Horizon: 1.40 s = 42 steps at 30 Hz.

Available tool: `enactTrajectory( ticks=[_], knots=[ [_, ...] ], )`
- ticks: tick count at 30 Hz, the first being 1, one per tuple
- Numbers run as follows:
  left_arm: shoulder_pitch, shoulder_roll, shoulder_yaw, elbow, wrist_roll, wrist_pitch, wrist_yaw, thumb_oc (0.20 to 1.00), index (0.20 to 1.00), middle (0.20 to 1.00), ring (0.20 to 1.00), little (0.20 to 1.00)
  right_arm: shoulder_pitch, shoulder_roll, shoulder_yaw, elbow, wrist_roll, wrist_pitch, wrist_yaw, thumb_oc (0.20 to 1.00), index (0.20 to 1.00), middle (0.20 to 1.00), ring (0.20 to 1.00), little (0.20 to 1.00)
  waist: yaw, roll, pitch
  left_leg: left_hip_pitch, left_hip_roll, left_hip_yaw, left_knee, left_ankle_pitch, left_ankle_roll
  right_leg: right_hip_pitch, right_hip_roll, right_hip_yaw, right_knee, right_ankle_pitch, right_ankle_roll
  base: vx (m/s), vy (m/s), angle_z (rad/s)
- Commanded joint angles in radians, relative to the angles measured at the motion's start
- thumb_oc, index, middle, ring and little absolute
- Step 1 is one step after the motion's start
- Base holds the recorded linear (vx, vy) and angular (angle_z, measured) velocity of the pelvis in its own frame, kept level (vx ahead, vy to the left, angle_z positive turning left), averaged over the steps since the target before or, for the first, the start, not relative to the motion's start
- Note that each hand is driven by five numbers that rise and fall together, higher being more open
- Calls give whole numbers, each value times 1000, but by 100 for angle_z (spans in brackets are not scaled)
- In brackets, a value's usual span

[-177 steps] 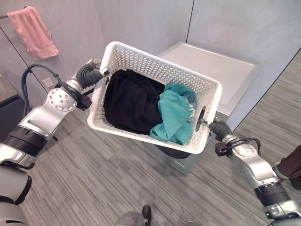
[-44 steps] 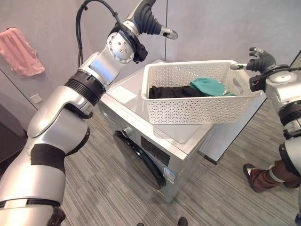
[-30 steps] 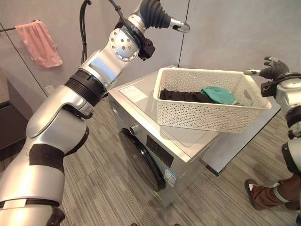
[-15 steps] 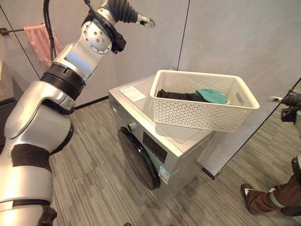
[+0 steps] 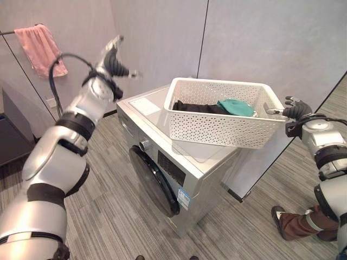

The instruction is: Grab the laundry basket,head to the washer,open it,put in the laundry and shut it.

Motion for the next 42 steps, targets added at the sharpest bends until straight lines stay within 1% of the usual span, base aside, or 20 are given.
enactTrajectory(
  ticks=[1,5,9,12,13,14,15,16,17,18,21,24,26,27,31,36,38,39,40,42],
  knots=[
    [-115,-6,10,91,75,-6,36,1000,1000,1000,1000,1000,-87,12,34,19,-25,-60,-23,1000,1000,1000,1000,1000,8,-12,28,5,68,39,-8,171,-19,98,-31,64,0,-192,63,-16,-45,-1],
    [-38,-31,24,119,68,-5,16,1000,1000,1000,1000,1000,-93,41,49,24,-30,-58,-22,1000,1000,1000,1000,1000,4,-11,33,4,70,43,-9,172,-16,93,-30,67,0,-190,61,-5,-10,-3],
    [10,-39,46,76,49,-12,6,1000,1000,1000,1000,1000,-104,44,52,44,-29,-58,-25,1000,1000,1000,1000,1000,10,-10,36,-4,69,38,-5,180,-15,91,-32,68,0,-189,62,0,0,0],
    [64,-31,36,-66,54,-22,-23,1000,1000,1000,1000,1000,-135,25,50,112,-20,-57,-27,1000,1000,1000,1000,1000,28,-6,40,-7,65,33,1,184,-13,91,-34,66,0,-187,62,0,0,0],
    [66,-30,38,-69,54,-20,-24,1000,1000,1000,1000,1000,-136,25,51,113,-20,-57,-27,1000,1000,1000,1000,1000,28,-5,40,-7,65,33,1,184,-13,91,-34,66,0,-187,62,0,0,0],
    [119,-12,54,-173,55,-29,-42,1000,1000,1000,1000,1000,-140,6,33,143,-14,-58,-32,1000,1000,1000,1000,1000,41,-4,44,-12,63,28,5,184,-12,93,-36,60,0,-187,62,0,0,0],
    [150,-2,69,-230,60,-31,-53,1000,1000,1000,1000,1000,-139,-1,26,157,-14,-56,-32,1000,1000,1000,1000,1000,48,-4,46,-16,63,24,8,185,-12,93,-37,57,0,-188,62,0,0,0],
    [155,0,72,-236,62,-27,-54,1000,1000,1000,1000,1000,-139,-1,27,157,-14,-56,-32,1000,1000,1000,1000,1000,47,-3,44,-17,62,23,9,184,-12,92,-37,57,0,-188,62,0,0,0],
    [245,7,115,-340,62,-35,-84,1000,1000,1000,1000,1000,-120,-19,-4,174,-14,-53,-31,1000,1000,1000,1000,1000,61,-4,51,-22,61,19,13,184,-11,95,-38,52,0,-188,60,0,0,0],
    [252,10,119,-348,63,-31,-85,1000,1000,1000,1000,1000,-117,-18,-4,172,-14,-54,-31,1000,1000,1000,1000,1000,60,-4,49,-22,61,18,13,183,-11,95,-38,52,0,-188,60,0,0,0],
    [354,9,159,-435,85,-30,-112,1000,1000,1000,1000,1000,-91,-24,-38,195,-8,-50,-28,1000,1000,1000,1000,1000,73,-4,54,-26,57,11,17,179,-10,101,-38,46,0,-191,58,21,3,2],
    [448,13,192,-486,116,-33,-130,1000,1000,1000,1000,1000,-53,-29,-74,184,-10,-53,-33,1000,1000,1000,1000,1000,75,-5,60,-31,55,8,18,175,-11,101,-39,42,0,-191,56,0,0,0],
    [510,34,229,-528,128,-33,-142,1000,1000,1000,1000,1000,-1,-45,-111,162,-14,-56,-34,1000,1000,1000,1000,1000,76,-5,62,-32,53,9,14,171,-12,100,-40,39,0,-191,56,19,11,1],
    [556,57,266,-561,146,-38,-145,1000,1000,1000,1000,1000,36,-69,-137,123,-23,-62,-39,1000,1000,1000,1000,1000,76,-4,62,-28,53,11,8,166,-13,97,-42,36,0,-190,57,38,23,3],
    [616,81,307,-587,161,-42,-143,1000,1000,1000,1000,1000,70,-102,-179,70,-22,-73,-55,1000,1000,1000,1000,1000,78,-3,58,-21,52,12,-3,161,-15,95,-45,39,0,-189,61,8,6,1],
    [646,91,331,-564,153,-46,-126,1000,1000,1000,1000,1000,20,-125,-195,5,10,-107,-96,1000,1000,1000,1000,1000,80,-2,50,-10,46,20,-13,144,-13,90,-52,44,0,-184,69,5,24,0],
    [668,88,343,-561,143,-49,-119,1000,1000,1000,1000,1000,-11,-132,-204,-19,25,-127,-128,1000,1000,1000,1000,1000,82,-1,47,-6,44,26,-16,136,-11,90,-55,45,0,-183,72,16,52,-2],
    [701,89,344,-572,141,-60,-119,1000,1000,1000,1000,1000,-50,-145,-218,-64,26,-151,-177,1000,1000,1000,1000,1000,87,-2,43,-1,40,32,-21,124,-8,92,-58,44,0,-183,76,19,54,-1],
    [702,89,345,-573,141,-60,-119,1000,1000,1000,1000,1000,-49,-145,-218,-65,25,-151,-178,1000,1000,1000,1000,1000,87,-2,43,0,40,32,-21,124,-8,92,-58,45,0,-182,77,14,64,-2],
    [713,89,326,-566,155,-71,-112,1000,1000,1000,1000,1000,-89,-154,-215,-113,3,-171,-224,1000,1000,1000,1000,1000,93,-2,41,2,37,35,-25,112,-7,91,-62,43,0,-181,80,-2,41,0]
  ],
)
